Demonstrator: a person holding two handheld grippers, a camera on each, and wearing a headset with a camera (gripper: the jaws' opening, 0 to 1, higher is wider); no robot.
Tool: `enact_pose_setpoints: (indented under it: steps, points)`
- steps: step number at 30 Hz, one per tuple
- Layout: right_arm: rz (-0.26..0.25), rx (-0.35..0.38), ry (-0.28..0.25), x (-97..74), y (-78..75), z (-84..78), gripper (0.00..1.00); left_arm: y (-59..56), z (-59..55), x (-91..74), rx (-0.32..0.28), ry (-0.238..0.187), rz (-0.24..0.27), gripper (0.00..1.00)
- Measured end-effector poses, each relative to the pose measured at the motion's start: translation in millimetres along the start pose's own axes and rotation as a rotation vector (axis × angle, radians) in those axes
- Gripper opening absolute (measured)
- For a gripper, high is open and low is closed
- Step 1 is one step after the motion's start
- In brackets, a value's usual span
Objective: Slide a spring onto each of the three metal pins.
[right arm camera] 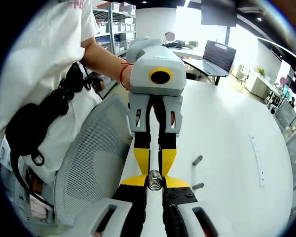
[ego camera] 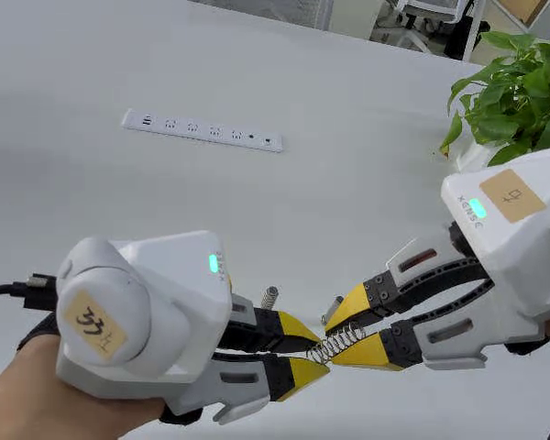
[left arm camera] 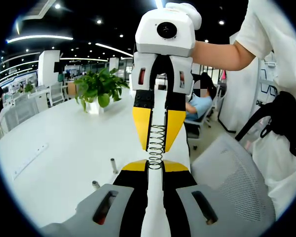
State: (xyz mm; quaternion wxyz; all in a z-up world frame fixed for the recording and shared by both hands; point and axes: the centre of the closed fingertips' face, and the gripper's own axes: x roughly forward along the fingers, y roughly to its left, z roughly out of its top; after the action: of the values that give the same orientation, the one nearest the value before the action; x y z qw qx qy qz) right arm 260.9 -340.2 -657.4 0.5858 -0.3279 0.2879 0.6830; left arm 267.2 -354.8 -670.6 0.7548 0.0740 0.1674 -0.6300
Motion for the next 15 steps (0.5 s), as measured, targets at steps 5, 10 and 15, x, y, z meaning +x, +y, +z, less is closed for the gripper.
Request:
enact_pose_setpoints:
  steps: [5,10,15]
  points:
    - [0.008,-0.001,0.007,1.0,1.1,-0.6,0.07,-1.0,-1.1,0.1,-0.003,0.002,-0.004,0.06]
    - [0.005,-0.029,0.022,1.7,1.1,-2.1,0.08,-1.7,-2.1,0.3,-0.002,0.006,-0.007,0.06]
    - [0.004,-0.03,0.023,1.8,0.4,-2.2,0.08,-1.7,-2.0,-0.2,-0.003,0.004,-0.008,0.06]
